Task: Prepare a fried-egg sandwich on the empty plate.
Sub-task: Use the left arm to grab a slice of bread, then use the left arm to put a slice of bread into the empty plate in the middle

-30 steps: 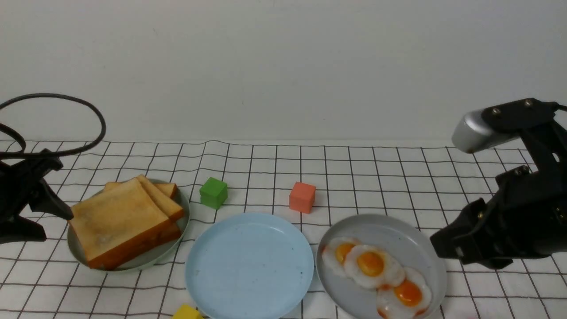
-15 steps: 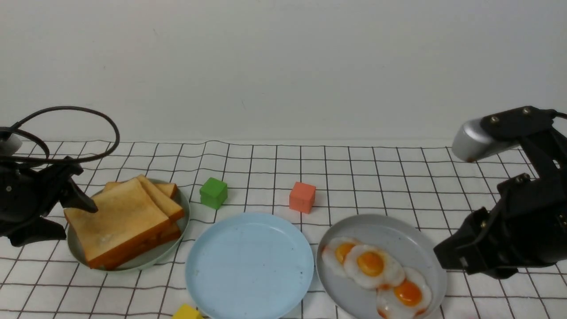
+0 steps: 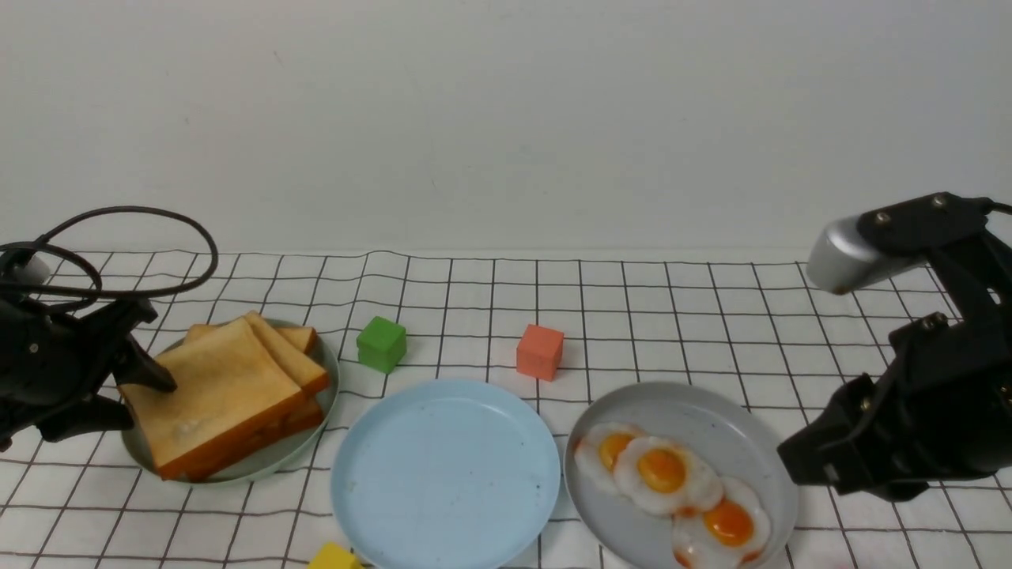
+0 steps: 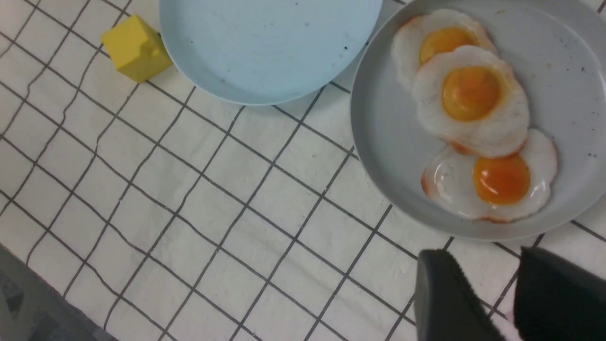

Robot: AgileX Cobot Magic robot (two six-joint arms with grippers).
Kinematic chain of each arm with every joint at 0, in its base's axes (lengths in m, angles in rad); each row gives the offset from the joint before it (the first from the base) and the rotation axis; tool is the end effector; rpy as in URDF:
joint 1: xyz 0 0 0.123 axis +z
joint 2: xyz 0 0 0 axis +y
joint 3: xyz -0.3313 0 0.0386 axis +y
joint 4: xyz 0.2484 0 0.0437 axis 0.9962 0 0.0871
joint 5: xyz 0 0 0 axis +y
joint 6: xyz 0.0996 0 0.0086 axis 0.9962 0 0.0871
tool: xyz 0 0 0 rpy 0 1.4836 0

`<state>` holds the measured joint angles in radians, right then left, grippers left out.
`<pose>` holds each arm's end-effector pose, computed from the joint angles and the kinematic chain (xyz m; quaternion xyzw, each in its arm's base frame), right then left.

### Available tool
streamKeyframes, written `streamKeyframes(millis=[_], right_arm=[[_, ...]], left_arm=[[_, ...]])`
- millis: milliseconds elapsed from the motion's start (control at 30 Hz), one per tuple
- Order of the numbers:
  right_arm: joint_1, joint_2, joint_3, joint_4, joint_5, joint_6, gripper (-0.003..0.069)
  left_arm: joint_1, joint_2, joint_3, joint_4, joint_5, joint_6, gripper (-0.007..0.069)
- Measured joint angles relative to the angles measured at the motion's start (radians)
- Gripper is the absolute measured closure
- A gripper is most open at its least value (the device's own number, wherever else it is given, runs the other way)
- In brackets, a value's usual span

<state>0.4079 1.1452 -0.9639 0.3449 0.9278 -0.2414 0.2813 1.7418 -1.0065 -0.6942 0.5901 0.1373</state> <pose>0.1757 0.1054 0.3582 -0.2439 0.9185 0.1817 0.2528 0.3445 0.0624 0.2244 -0.3135 0.9072 -0.1960 0.2008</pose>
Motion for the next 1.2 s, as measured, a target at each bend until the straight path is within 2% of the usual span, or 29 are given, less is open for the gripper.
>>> streamKeyframes(millis=[67,233,300,667,867,1067,1133,1200], right_arm=[[0.0,0.0,0.0,0.0,0.002,0.0,0.0407],[0.0,0.0,0.0,0.0,0.011,0.0,0.0407],[0.0,0.0,0.0,0.0,0.014,0.0,0.0407],[0.0,0.0,0.0,-0.001,0.027,0.0,0.0407],[0.0,0.0,0.0,-0.001,0.048,0.0,0.0407],[0.0,0.0,0.0,-0.004,0.067,0.0,0.0407],[0.0,0.0,0.0,-0.004,0.068,0.0,0.0407],[0.0,0.0,0.0,-0.004,0.068,0.0,0.0407]], left_arm=[[0.0,0.003,-0.001,-0.004,-0.001,0.003,0.0279],[0.001,0.004,-0.002,-0.012,-0.002,0.019,0.0423],[0.001,0.004,-0.002,-0.017,-0.002,0.03,0.045],[0.001,-0.047,-0.001,-0.01,0.043,0.108,0.0455],[0.001,-0.229,-0.016,-0.016,0.103,0.23,0.0524],[-0.028,-0.306,-0.02,-0.189,0.258,0.458,0.0524],[-0.063,-0.304,-0.02,-0.23,0.275,0.49,0.0524],[-0.152,-0.283,-0.017,-0.26,0.275,0.513,0.0524]])
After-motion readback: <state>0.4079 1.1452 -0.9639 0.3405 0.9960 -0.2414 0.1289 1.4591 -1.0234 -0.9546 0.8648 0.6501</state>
